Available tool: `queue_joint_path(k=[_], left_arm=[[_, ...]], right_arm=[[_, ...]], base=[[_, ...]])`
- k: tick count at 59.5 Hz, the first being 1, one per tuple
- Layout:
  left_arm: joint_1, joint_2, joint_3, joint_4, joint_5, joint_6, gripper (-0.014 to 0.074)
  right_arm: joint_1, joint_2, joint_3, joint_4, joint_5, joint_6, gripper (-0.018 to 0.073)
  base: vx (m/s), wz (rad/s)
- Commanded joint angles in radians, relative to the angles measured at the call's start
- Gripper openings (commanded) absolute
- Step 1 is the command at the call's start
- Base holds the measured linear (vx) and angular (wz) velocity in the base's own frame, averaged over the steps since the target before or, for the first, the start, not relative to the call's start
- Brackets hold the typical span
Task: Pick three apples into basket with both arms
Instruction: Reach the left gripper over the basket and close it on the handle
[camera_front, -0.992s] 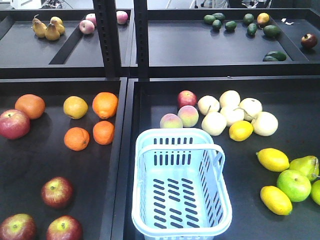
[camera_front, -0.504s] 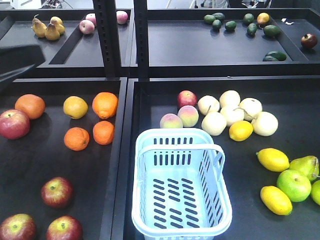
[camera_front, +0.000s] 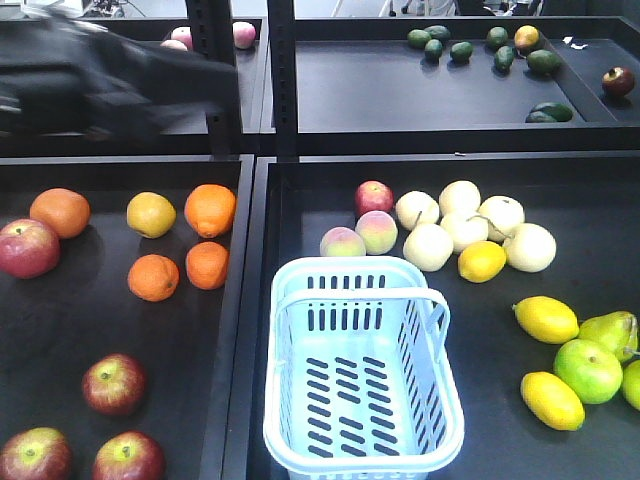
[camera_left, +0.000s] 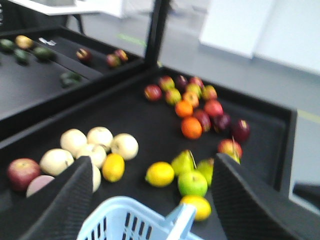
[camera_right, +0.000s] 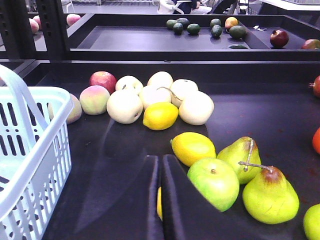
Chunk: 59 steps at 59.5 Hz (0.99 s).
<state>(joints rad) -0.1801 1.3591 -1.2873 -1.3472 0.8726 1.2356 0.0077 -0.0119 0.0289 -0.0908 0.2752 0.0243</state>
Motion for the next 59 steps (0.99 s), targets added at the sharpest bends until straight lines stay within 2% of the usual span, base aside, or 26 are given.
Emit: queue_joint_path(k=[1, 4, 11, 15, 24, 27, 33, 59], left_arm=[[-0.100, 0.038, -0.079, 0.086, -0.034, 0.011, 0.0502], [-0.148, 0.070, -0.094, 0.194, -0.072, 0.011, 0.0502], [-0.224, 0.124, -0.093, 0.388, -0.154, 0.010, 0.0502], [-0.256, 0.151, -0.093, 0.437, -0.180, 0.005, 0.0502], [-0.301, 0.192, -0.093, 0.446, -0.205, 0.006, 0.0502], [-0.310, 0.210, -0.093, 0.473, -0.206, 0.006, 0.0502], [-0.311, 0.240, -0.093, 0.498, -0.204, 0.004, 0.0502], [-0.316, 0.328, -0.093, 0.498, -0.205, 0.004, 0.0477]], right_arm=[[-0.002, -0.011, 0.013, -0.002, -0.072, -0.009, 0.0008], [-0.002, -0.011, 0.013, -0.002, -0.072, -0.009, 0.0008], [-0.002, -0.011, 0.013, -0.002, -0.072, -0.009, 0.0008], [-0.002, -0.011, 0.013, -0.002, -0.072, -0.009, 0.0008], [-0.002, -0.011, 0.013, -0.002, -0.072, -0.009, 0.0008], [-0.002, -0.011, 0.013, -0.002, -0.072, -0.009, 0.0008], [-0.002, -0.011, 0.013, -0.002, -0.072, -0.009, 0.0008], [-0.002, -0.011, 0.013, -0.002, -0.072, -0.009, 0.0008]], base=[[0.00, 0.00], [0.00, 0.00], [0.00, 0.00], [0.00, 0.00], [0.00, 0.00], [0.00, 0.00], [0.00, 0.00], [0.00, 0.00]])
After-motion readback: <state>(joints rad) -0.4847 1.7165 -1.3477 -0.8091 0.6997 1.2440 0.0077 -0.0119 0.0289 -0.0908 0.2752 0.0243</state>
